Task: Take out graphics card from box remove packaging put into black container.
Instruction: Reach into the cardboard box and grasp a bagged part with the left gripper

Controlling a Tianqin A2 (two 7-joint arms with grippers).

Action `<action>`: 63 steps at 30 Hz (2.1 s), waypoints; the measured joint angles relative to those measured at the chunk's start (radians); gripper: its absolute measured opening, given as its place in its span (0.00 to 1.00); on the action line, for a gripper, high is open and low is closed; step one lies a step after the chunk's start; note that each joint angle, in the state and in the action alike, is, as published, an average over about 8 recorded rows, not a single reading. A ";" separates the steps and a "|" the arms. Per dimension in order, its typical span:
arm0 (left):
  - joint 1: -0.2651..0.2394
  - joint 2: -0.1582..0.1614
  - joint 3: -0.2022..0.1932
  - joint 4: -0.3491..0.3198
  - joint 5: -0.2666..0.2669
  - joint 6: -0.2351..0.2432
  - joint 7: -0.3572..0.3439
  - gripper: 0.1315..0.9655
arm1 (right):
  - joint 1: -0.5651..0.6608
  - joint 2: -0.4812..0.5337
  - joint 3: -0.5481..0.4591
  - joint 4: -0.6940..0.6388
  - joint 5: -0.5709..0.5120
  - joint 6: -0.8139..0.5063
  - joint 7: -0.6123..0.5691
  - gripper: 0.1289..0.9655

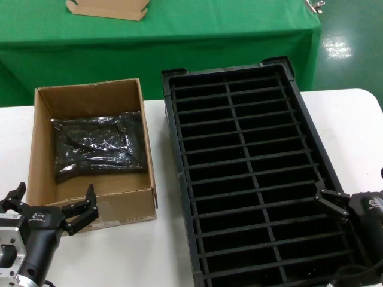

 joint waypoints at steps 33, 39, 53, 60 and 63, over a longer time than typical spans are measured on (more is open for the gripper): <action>-0.155 -0.271 0.247 -0.050 -0.262 -0.223 0.128 1.00 | 0.000 0.000 0.000 0.000 0.000 0.000 0.000 1.00; -0.388 -0.481 0.535 -0.076 -0.555 -0.416 0.366 1.00 | 0.000 0.000 0.000 0.000 0.000 0.000 0.000 1.00; -0.940 -0.600 1.085 0.090 -0.926 -0.504 0.808 1.00 | 0.000 0.000 0.000 0.000 0.000 0.000 0.000 1.00; -1.024 -0.514 1.155 0.281 -0.943 -0.413 0.898 1.00 | 0.000 0.000 0.000 0.000 0.000 0.000 0.000 1.00; -1.032 -0.485 1.162 0.354 -0.944 -0.387 0.918 1.00 | 0.000 0.000 0.000 0.000 0.000 0.000 0.000 1.00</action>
